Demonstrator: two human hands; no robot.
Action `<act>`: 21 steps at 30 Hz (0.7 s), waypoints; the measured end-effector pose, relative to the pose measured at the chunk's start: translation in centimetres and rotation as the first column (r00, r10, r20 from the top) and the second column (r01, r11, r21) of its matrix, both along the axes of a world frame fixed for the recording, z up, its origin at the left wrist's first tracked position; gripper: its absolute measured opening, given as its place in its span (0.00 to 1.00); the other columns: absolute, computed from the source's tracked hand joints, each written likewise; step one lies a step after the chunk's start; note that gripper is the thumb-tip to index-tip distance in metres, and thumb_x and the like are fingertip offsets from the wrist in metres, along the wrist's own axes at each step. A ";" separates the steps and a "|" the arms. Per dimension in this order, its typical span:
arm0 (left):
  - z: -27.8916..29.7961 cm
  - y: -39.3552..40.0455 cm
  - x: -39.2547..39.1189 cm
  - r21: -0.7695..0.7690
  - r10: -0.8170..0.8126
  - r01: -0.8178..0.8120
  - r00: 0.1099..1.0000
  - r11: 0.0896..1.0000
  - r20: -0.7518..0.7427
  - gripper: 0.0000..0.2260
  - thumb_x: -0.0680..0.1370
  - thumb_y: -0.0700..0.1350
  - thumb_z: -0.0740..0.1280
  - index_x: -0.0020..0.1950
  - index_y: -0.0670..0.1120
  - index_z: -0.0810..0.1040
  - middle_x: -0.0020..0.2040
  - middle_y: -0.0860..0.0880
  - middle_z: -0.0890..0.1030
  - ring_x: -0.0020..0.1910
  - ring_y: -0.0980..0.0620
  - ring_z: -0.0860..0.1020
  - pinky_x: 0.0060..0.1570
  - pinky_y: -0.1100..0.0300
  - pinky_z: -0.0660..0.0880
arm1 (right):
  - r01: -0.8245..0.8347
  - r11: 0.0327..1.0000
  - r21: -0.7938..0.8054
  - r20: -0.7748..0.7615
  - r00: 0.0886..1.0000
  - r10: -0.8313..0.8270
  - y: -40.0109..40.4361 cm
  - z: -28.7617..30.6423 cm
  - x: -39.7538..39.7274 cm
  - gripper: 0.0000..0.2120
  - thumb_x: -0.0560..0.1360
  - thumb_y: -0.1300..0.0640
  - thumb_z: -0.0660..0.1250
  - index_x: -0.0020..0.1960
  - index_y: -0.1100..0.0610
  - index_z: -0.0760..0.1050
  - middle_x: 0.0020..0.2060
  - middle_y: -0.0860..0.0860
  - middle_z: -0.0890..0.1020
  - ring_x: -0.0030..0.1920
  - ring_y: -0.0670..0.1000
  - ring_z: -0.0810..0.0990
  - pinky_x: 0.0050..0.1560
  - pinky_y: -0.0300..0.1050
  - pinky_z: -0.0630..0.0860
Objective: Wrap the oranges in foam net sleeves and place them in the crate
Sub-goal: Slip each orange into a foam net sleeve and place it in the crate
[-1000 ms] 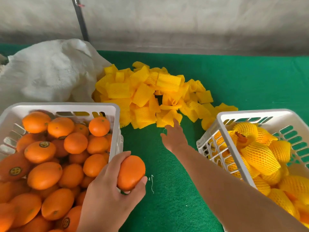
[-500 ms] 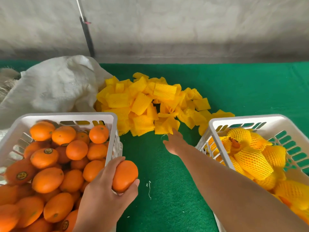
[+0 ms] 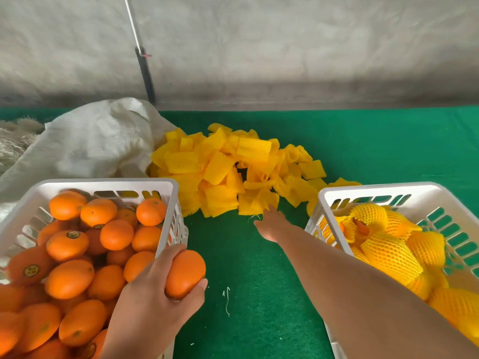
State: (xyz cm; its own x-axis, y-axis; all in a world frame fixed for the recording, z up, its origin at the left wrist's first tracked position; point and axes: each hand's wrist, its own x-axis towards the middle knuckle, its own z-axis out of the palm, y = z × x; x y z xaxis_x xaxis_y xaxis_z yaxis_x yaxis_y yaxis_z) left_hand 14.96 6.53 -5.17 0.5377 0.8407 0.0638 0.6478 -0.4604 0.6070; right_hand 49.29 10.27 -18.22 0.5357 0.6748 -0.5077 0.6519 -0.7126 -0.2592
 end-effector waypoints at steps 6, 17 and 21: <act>-0.3 -0.5 -0.3 0.035 -0.023 0.023 1.000 0.999 0.010 0.31 0.69 0.74 0.68 0.68 0.68 0.66 0.51 0.63 0.74 0.38 0.60 0.77 0.34 0.70 0.70 | -0.239 0.969 -0.068 0.115 0.962 0.246 -0.6 0.0 0.7 0.23 0.89 0.51 0.51 0.82 0.55 0.65 0.83 0.58 0.58 0.84 0.65 0.46 0.82 0.61 0.56; -1.4 0.2 0.2 0.108 -0.010 0.002 0.997 0.994 0.071 0.30 0.69 0.71 0.71 0.67 0.73 0.63 0.52 0.61 0.75 0.41 0.56 0.79 0.36 0.71 0.71 | -0.114 0.986 0.118 0.100 0.990 0.103 -0.9 -0.1 1.1 0.24 0.87 0.45 0.60 0.76 0.61 0.70 0.77 0.58 0.69 0.72 0.61 0.73 0.68 0.57 0.75; -1.7 0.3 -0.1 0.063 -0.011 0.011 1.000 0.998 0.008 0.30 0.68 0.78 0.65 0.67 0.75 0.61 0.50 0.66 0.74 0.40 0.61 0.78 0.35 0.69 0.73 | -0.095 0.915 0.391 0.206 0.978 0.014 -3.3 2.5 -0.9 0.09 0.85 0.48 0.64 0.57 0.54 0.76 0.49 0.52 0.82 0.51 0.57 0.81 0.48 0.52 0.78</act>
State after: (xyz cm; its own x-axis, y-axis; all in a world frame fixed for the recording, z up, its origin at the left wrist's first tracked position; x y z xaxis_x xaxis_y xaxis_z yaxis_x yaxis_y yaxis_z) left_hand 14.91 6.80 -6.85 0.5460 0.8291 0.1207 0.6375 -0.5046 0.5822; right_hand 48.38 6.93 -15.70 0.5528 0.8294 -0.0808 0.7533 -0.5388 -0.3771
